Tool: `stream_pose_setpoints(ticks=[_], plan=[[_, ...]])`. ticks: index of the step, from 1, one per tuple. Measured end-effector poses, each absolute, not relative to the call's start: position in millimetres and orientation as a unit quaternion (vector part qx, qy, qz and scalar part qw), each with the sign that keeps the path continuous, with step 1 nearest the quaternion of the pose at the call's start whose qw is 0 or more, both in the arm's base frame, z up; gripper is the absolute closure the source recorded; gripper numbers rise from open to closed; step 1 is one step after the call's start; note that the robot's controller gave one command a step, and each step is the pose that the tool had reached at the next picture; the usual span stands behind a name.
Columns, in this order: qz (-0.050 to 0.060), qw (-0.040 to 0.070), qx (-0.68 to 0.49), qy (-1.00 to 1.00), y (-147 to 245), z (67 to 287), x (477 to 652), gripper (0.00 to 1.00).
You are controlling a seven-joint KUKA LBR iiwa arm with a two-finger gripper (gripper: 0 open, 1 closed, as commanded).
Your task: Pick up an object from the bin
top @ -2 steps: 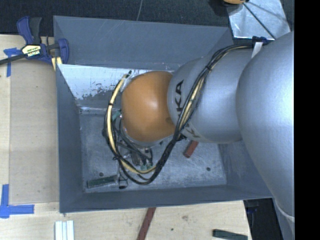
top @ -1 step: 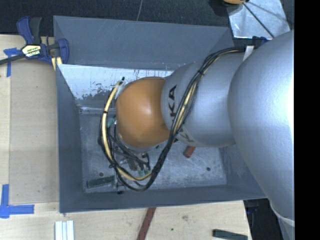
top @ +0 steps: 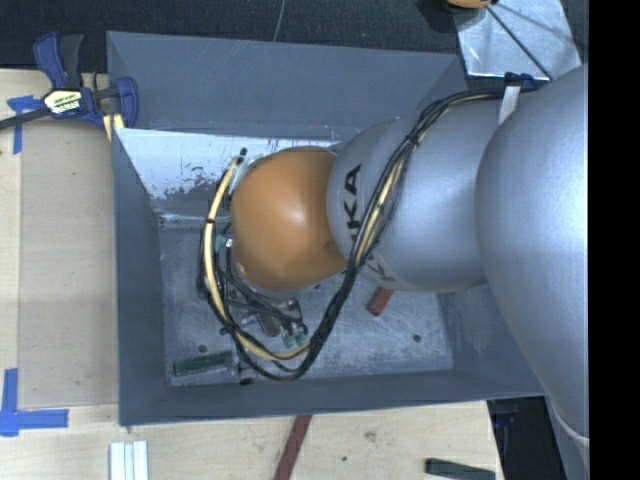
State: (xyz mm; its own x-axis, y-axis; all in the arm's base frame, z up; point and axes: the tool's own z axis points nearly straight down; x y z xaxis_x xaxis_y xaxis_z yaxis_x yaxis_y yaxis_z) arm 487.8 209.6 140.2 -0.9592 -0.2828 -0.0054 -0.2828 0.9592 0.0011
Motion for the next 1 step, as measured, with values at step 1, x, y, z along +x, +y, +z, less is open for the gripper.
stream_pose_setpoints(ticks=[1], plan=[[0.001,0.004,-0.140,0.990,223.5,68.5,485.6,0.00]])
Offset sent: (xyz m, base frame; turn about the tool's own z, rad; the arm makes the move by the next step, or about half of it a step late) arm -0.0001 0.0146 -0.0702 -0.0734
